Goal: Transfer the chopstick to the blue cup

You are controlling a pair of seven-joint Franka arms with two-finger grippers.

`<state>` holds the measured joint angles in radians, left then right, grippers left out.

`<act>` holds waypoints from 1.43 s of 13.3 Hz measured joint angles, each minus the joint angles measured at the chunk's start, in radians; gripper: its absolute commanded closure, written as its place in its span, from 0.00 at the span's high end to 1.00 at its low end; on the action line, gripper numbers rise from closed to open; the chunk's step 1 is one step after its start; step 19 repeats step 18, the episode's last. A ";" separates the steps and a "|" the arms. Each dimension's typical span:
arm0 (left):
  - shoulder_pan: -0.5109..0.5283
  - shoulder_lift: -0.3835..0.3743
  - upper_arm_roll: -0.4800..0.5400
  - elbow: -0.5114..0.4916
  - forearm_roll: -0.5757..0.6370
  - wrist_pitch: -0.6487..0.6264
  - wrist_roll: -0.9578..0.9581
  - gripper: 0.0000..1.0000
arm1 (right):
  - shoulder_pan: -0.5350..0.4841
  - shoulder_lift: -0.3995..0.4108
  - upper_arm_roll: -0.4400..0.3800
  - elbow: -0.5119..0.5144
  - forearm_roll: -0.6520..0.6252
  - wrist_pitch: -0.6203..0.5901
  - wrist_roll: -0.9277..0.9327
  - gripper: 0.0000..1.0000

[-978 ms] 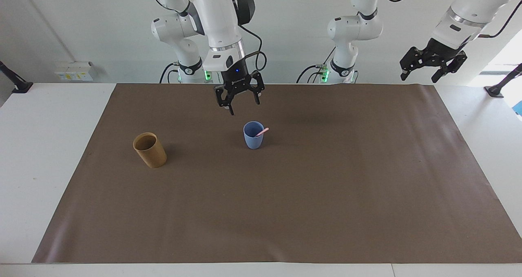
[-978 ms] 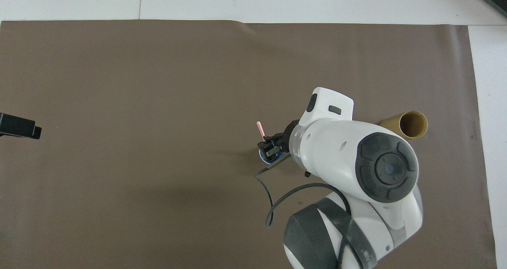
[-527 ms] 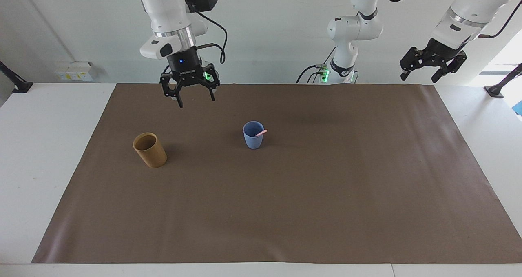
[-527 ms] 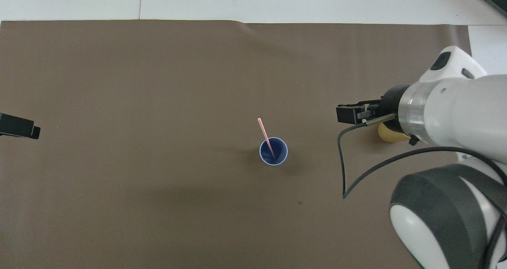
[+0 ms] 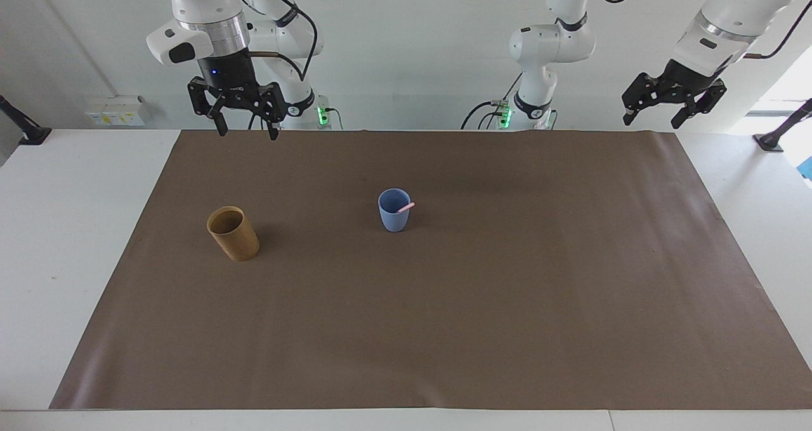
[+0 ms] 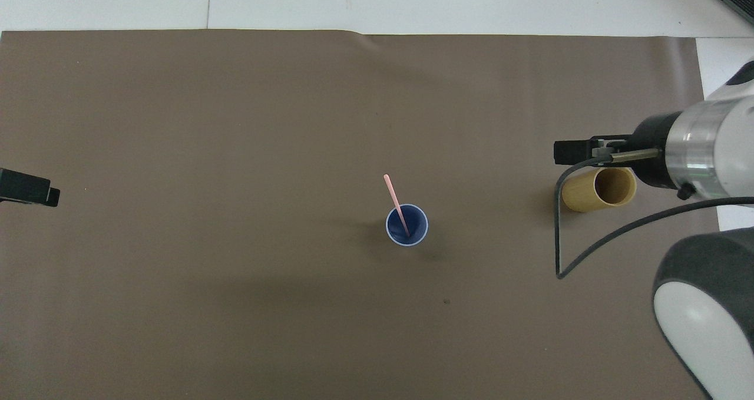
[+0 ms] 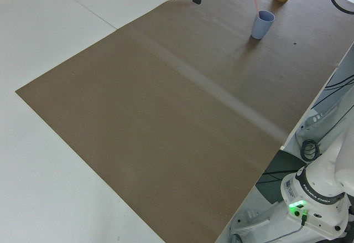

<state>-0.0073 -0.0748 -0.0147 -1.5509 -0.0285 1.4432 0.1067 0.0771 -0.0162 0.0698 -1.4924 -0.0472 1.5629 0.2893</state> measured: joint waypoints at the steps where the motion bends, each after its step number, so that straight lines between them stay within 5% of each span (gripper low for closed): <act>1: 0.000 0.000 0.000 0.000 0.000 0.000 0.000 1.00 | -0.011 0.010 -0.001 0.019 0.000 -0.028 0.011 1.00; 19: 0.000 0.000 0.000 0.000 0.000 0.000 0.000 1.00 | -0.059 0.013 -0.015 0.011 0.037 -0.050 -0.068 1.00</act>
